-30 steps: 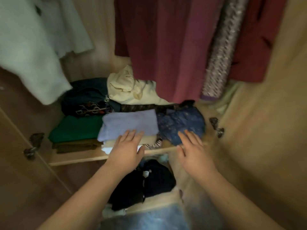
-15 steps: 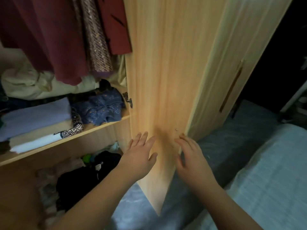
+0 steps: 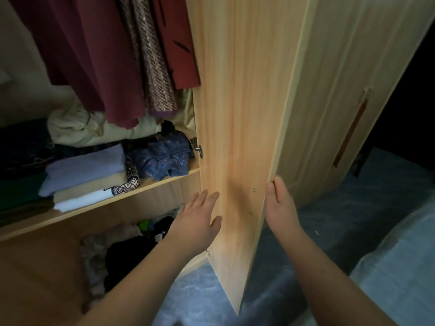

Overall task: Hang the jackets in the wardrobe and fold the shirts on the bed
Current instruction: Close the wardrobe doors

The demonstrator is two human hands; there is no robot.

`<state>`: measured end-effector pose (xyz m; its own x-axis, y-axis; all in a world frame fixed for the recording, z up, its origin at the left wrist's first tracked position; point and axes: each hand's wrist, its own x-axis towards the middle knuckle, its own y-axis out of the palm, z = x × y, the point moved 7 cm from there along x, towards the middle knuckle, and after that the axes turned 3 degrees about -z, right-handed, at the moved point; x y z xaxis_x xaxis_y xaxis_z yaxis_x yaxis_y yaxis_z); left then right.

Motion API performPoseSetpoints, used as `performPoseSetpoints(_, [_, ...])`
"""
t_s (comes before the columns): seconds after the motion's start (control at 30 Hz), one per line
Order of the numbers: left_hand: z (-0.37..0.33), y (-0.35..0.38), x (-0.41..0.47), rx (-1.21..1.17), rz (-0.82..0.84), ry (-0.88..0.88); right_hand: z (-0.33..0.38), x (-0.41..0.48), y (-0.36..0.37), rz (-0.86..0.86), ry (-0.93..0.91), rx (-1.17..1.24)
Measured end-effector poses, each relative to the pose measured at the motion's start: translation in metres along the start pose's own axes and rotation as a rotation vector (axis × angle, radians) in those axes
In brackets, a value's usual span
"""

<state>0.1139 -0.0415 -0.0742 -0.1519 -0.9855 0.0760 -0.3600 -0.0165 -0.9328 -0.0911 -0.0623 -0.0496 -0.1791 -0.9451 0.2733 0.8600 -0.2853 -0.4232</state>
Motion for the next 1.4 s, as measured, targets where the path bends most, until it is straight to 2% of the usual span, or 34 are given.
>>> performPoseSetpoints(0.13, [0.046, -0.001, -0.025, -0.023, -0.053, -0.040, 0.014, -0.026, 0.030, 0.029, -0.125, -0.026])
performPoseSetpoints(0.23, [0.091, -0.009, -0.040, -0.039, -0.089, -0.118, 0.023, -0.049, 0.070, 0.121, -0.189, -0.024])
performPoseSetpoints(0.37, [0.162, -0.020, -0.056, -0.050, -0.128, -0.231, 0.037, -0.076, 0.152, 0.280, -0.224, -0.042])
performPoseSetpoints(0.57, [0.268, -0.056, -0.074, -0.071, -0.158, -0.327, 0.098, -0.087, 0.280, 0.322, -0.338, 0.005])
performPoseSetpoints(0.77, [0.364, -0.103, -0.073, -0.126, -0.206, -0.399, 0.145, -0.067, 0.398, 0.411, -0.341, -0.121])
performPoseSetpoints(0.87, [0.400, -0.109, -0.066, -0.139, -0.198, -0.421, 0.159, -0.058, 0.437, 0.338, -0.334, -0.314])
performPoseSetpoints(1.07, [0.424, -0.115, -0.062, -0.118, -0.203, -0.446, 0.160, -0.038, 0.471, 0.384, -0.327, -0.384])
performPoseSetpoints(1.23, [0.411, -0.118, -0.068, -0.106, -0.207, -0.498, 0.158, -0.021, 0.470, 0.471, -0.426, -0.281])
performPoseSetpoints(1.4, [0.384, -0.119, -0.091, -0.037, -0.252, -0.577, 0.143, -0.009, 0.452, 0.596, -0.537, -0.290])
